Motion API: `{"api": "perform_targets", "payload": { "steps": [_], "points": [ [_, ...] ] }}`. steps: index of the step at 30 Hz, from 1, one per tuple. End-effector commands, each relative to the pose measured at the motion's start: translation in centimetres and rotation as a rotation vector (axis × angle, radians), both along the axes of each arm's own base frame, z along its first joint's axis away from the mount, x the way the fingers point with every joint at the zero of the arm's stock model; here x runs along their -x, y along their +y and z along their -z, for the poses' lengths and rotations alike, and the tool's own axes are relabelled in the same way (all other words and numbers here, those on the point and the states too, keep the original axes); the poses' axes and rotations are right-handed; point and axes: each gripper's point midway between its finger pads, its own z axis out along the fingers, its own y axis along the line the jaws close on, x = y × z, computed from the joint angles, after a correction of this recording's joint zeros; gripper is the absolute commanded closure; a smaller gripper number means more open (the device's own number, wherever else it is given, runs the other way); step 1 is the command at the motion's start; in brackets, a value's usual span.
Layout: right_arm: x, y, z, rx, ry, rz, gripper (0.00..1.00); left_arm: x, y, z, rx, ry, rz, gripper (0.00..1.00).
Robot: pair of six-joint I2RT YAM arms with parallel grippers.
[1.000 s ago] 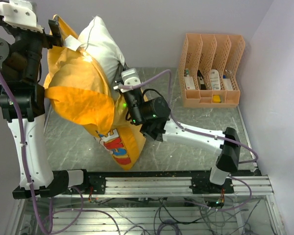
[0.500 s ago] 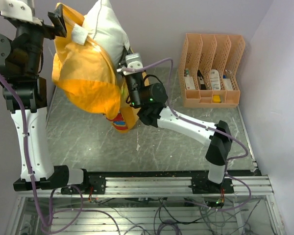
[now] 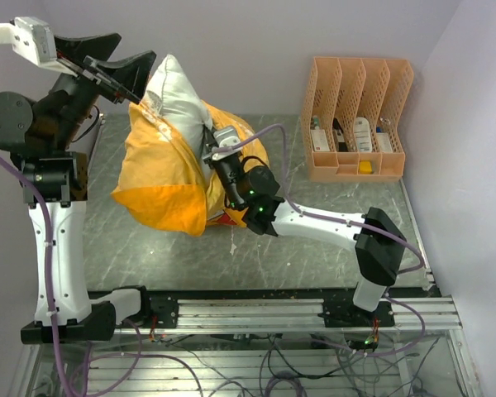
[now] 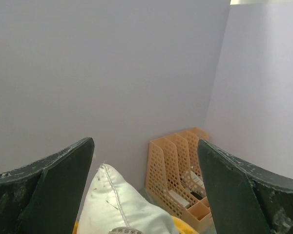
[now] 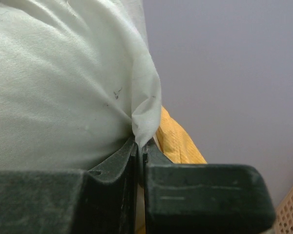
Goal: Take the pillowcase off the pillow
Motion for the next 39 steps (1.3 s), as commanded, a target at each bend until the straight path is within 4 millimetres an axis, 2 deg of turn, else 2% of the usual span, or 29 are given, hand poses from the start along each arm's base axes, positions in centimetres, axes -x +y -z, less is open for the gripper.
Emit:
{"api": "perform_targets", "payload": {
  "steps": [1,3,5,8,10,13,16,20,21,24,27,30,32,36,39],
  "points": [
    [-1.1,-0.6,0.9,-0.054,0.055,0.069,1.0,-0.7,-1.0,2.1,-0.087,0.119,0.006,0.01],
    [-2.0,-0.7,0.1,-0.054,0.062,0.117,1.0,-1.9,-2.5,6.4,-0.237,0.25,-0.045,0.01],
    [-3.1,-0.2,-0.4,-0.049,0.077,0.148,1.0,-2.6,-3.1,10.7,-0.383,0.342,-0.084,0.01],
    [-4.6,0.8,-0.6,-0.037,0.11,0.165,1.0,-2.2,-3.1,15.1,-0.517,0.443,-0.106,0.02],
    [-5.5,1.2,-0.9,-0.042,0.124,0.176,1.0,-2.1,-2.6,16.0,-0.553,0.468,-0.144,0.01],
    [-7.0,1.3,-0.4,-0.045,0.158,0.197,1.0,-2.2,-0.8,16.2,-0.593,0.447,-0.246,0.01],
    [-7.8,0.4,-0.4,-0.075,0.177,0.206,1.0,-2.3,1.4,16.8,-0.655,0.43,-0.361,0.01],
    [-8.3,-0.9,-1.0,-0.118,0.19,0.203,1.0,-2.4,2.9,20.6,-0.787,0.489,-0.408,0.01],
    [-8.1,-1.4,-1.6,-0.132,0.184,0.196,1.0,-2.6,3.4,21.5,-0.814,0.5,-0.432,0.03],
    [-7.2,-2.5,-2.9,-0.183,0.162,0.161,1.0,-3.4,4.6,23.0,-0.86,0.525,-0.496,0.21],
    [-6.3,-3.7,-3.9,-0.217,0.144,0.141,1.0,-4.2,4.5,22.6,-0.823,0.537,-0.504,0.4],
    [-5.3,-5.3,-4.6,-0.242,0.131,0.147,1.0,-5.2,4.6,20.5,-0.773,0.503,-0.542,0.59],
    [-4.6,-6.7,-5.1,-0.26,0.121,0.158,1.0,-5.7,5.1,18.7,-0.748,0.457,-0.588,0.66],
    [-3.6,-9.3,-5.3,-0.288,0.116,0.18,1.0,-6.3,6.1,14.8,-0.707,0.345,-0.679,0.74],
    [-2.8,-11.1,-4.8,-0.309,0.125,0.193,1.0,-6.4,6.5,12.7,-0.672,0.288,-0.717,0.8]
  ]
}}
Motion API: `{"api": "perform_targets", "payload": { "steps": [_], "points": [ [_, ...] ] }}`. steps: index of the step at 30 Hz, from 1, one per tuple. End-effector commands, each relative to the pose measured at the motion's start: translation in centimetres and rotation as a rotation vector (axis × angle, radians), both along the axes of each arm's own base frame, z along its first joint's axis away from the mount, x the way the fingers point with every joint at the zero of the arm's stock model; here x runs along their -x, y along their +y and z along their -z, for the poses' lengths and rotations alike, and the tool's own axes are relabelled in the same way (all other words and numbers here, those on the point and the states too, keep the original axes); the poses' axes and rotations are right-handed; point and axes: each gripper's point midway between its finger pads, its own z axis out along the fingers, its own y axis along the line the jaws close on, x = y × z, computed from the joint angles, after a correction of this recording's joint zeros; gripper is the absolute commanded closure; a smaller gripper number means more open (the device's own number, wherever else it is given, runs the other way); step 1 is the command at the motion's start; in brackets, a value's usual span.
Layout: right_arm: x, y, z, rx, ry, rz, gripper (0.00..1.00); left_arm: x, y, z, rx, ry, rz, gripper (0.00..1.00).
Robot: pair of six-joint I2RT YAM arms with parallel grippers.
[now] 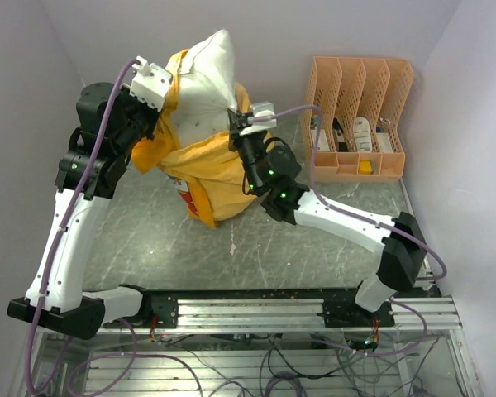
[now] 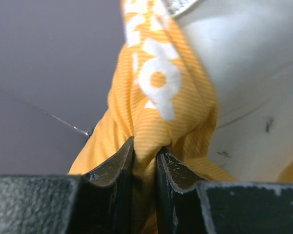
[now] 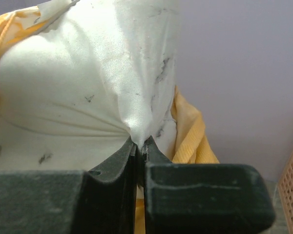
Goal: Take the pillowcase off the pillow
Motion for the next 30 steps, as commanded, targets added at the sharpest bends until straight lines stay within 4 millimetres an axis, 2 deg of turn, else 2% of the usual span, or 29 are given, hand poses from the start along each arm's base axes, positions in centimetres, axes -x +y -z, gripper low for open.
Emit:
{"api": "perform_targets", "payload": {
  "steps": [1,4,9,12,15,19,23,27,30],
  "points": [
    [0.4,-6.5,-2.1,-0.135,-0.012,0.147,1.0,-0.1,4.3,-6.6,-0.008,-0.22,-0.198,0.82],
    [0.4,-8.4,-0.3,-0.148,0.021,0.177,1.0,0.2,4.8,-8.0,0.014,-0.277,-0.213,0.88],
    [0.3,-11.6,3.2,-0.195,0.085,0.208,1.0,0.6,5.3,-8.8,0.038,-0.313,-0.225,0.93],
    [1.5,-12.6,4.4,-0.218,0.082,0.18,1.0,0.4,5.9,-8.4,0.043,-0.315,-0.241,0.93],
    [3.1,-13.8,4.3,-0.281,0.061,0.137,1.0,-0.5,6.7,-6.9,0.058,-0.282,-0.255,0.93],
    [4.3,-15.7,4.1,-0.33,0.065,0.153,1.0,-2.1,7.0,-3.0,0.104,-0.175,-0.247,0.93],
    [4.6,-16.7,3.9,-0.323,0.071,0.188,1.0,-2.9,6.4,2.0,0.169,-0.047,-0.201,0.93],
    [4.1,-17.8,3.0,-0.327,0.066,0.234,1.0,-1.7,4.1,8.5,0.194,0.111,-0.09,0.93],
    [3.2,-18.1,1.9,-0.338,0.068,0.238,1.0,0.7,2.1,13.8,0.143,0.218,0.055,0.9]
  ]
}}
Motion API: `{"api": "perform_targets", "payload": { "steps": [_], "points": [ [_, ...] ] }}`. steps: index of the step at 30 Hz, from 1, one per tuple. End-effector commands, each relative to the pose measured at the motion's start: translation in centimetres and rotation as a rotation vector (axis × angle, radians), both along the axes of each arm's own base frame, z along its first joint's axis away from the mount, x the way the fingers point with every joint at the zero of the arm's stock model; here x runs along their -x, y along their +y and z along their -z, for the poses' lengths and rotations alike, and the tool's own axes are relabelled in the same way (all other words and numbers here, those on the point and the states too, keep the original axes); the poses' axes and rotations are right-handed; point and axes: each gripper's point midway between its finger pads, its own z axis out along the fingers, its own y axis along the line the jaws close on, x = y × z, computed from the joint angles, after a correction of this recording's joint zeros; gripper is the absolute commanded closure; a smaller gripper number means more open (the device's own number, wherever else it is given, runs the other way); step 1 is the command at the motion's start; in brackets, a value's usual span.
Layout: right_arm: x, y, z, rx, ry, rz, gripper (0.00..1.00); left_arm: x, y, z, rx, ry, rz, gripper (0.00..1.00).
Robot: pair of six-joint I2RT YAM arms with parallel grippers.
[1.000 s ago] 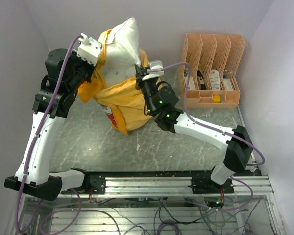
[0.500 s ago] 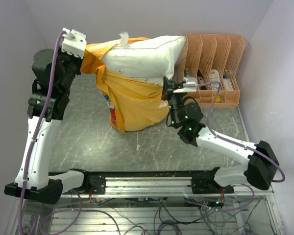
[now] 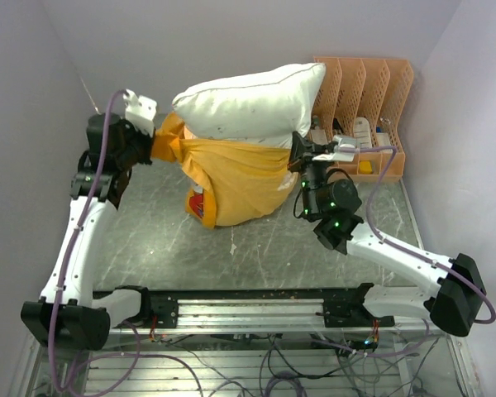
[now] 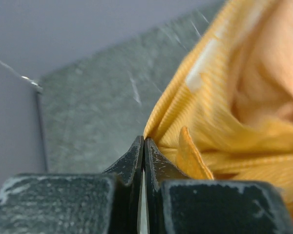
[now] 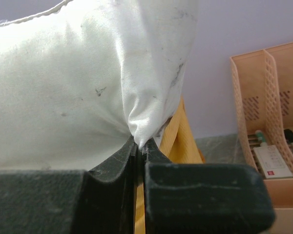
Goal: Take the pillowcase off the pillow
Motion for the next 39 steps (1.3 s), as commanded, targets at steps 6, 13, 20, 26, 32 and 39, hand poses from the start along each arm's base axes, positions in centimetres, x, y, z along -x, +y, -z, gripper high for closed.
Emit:
{"api": "perform_targets", "payload": {
  "steps": [6,13,20,26,32,39],
  "points": [
    [-2.9,-2.2,-4.2,-0.068,0.016,0.102,1.0,6.5,-2.2,11.5,-0.122,0.217,0.295,0.12],
    [-4.2,-1.8,-3.9,-0.077,0.066,0.132,1.0,7.8,-5.6,11.7,-0.075,0.279,0.499,0.0],
    [-6.3,-4.5,-2.9,-0.067,0.116,0.227,1.0,10.7,-7.2,11.4,-0.34,0.259,0.684,0.01],
    [-8.8,-8.6,-3.1,-0.072,0.149,0.32,1.0,11.0,-3.7,12.5,-0.475,0.258,0.539,0.01],
    [-10.1,-8.9,-1.8,-0.05,0.193,0.32,1.0,11.1,-6.3,12.2,-0.31,0.289,0.595,0.01],
    [-9.4,-4.6,-3.4,-0.073,0.094,0.056,1.0,8.4,-6.3,4.9,-0.232,0.073,0.462,0.0]
  ]
}}
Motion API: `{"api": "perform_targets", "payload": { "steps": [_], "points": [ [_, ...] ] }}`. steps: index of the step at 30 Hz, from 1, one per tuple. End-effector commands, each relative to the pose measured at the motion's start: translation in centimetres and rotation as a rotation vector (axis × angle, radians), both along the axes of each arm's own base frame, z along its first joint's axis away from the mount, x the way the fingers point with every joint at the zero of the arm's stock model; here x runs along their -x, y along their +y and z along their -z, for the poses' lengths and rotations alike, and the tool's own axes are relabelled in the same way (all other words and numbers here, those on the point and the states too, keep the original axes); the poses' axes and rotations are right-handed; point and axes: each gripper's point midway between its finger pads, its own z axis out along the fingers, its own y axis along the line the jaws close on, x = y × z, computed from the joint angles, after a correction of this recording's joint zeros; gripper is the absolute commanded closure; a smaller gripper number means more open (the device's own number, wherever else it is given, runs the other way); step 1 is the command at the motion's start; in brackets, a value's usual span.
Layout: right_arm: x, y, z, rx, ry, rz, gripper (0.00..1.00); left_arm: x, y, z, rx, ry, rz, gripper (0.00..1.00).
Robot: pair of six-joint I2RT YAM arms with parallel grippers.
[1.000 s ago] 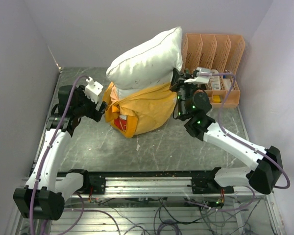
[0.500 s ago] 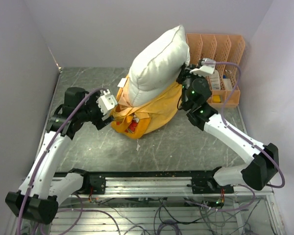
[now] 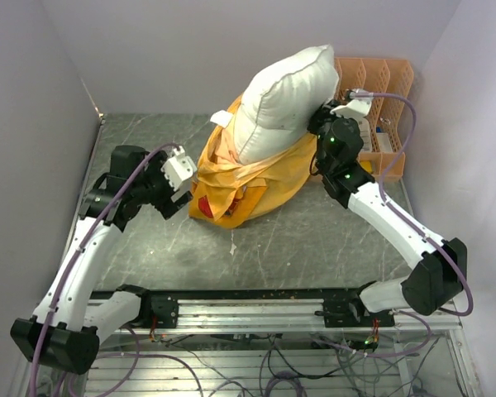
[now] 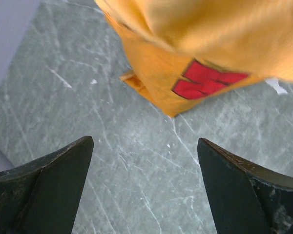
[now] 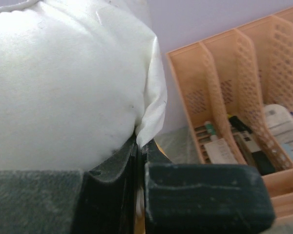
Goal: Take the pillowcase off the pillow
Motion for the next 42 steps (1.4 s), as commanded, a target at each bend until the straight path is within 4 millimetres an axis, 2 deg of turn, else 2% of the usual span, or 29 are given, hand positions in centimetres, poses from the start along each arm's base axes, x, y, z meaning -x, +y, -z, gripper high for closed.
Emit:
{"api": "perform_targets", "payload": {
  "steps": [1,4,6,8,10,14,16,17,21,24,28,31,33,34,35,37,38,39,42],
  "points": [
    [1.3,3.9,-4.3,-0.079,-0.149,-0.224,1.0,-2.3,0.5,-10.0,0.182,-0.249,-0.172,0.01],
    [2.4,8.0,-6.2,-0.071,-0.191,-0.343,1.0,-1.2,-1.5,-19.0,0.375,-0.295,-0.13,0.01],
    [3.4,11.2,-7.3,-0.057,-0.218,-0.415,1.0,-0.4,-3.3,-24.2,0.499,-0.297,-0.069,0.01],
    [4.7,14.2,-8.4,-0.057,-0.245,-0.488,1.0,0.2,-4.2,-28.4,0.573,-0.322,-0.024,0.01],
    [6.1,17.0,-9.4,-0.074,-0.266,-0.56,1.0,0.7,-4.6,-32.2,0.609,-0.358,0.007,0.01],
    [8.1,21.7,-9.4,-0.084,-0.27,-0.66,1.0,0.1,-3.5,-37.4,0.614,-0.489,-0.029,0.01],
    [9.1,23.8,-9.2,-0.084,-0.274,-0.712,1.0,-0.8,-3.3,-37.5,0.586,-0.505,-0.042,0.01],
    [9.7,24.8,-9.0,-0.078,-0.278,-0.736,1.0,-1.6,-3.4,-36.0,0.561,-0.458,-0.053,0.01],
    [11.0,26.9,-8.3,-0.061,-0.282,-0.779,1.0,-3.8,-3.7,-27.6,0.423,-0.201,-0.09,0.01],
    [11.6,27.5,-7.9,-0.059,-0.281,-0.802,1.0,-4.5,-3.2,-22.8,0.356,-0.086,-0.135,0.01],
    [12.2,27.7,-7.4,-0.058,-0.28,-0.818,1.0,-5.9,-1.2,-20.2,0.269,-0.114,-0.236,0.01],
    [12.8,27.8,-7.2,-0.054,-0.278,-0.834,1.0,-6.4,-0.5,-18.8,0.221,-0.119,-0.25,0.03],
    [12.8,28.1,-7.0,-0.04,-0.263,-0.842,1.0,-6.4,-0.8,-18.0,0.209,-0.105,-0.226,0.17],
    [12.7,28.1,-6.9,-0.029,-0.253,-0.842,1.0,-6.3,-1.1,-17.6,0.209,-0.096,-0.202,0.29],
    [12.1,27.9,-6.6,-0.013,-0.228,-0.827,0.92,-6.1,-1.5,-17.4,0.214,-0.09,-0.178,0.44],
    [9.9,26.8,-5.8,-0.006,-0.142,-0.802,0.57,-6.0,-1.8,-18.3,0.241,-0.129,-0.159,0.74],
    [8.6,25.8,-5.1,-0.022,-0.091,-0.804,0.5,-6.1,-1.7,-19.1,0.25,-0.167,-0.164,0.85],
    [7.6,24.7,-4.7,-0.061,-0.053,-0.81,0.47,-6.0,-1.5,-20.2,0.257,-0.213,-0.166,0.92],
    [5.9,20.9,-3.7,-0.14,-0.014,-0.804,0.33,-5.4,-1.3,-22.7,0.247,-0.306,-0.129,0.93]
  ]
}}
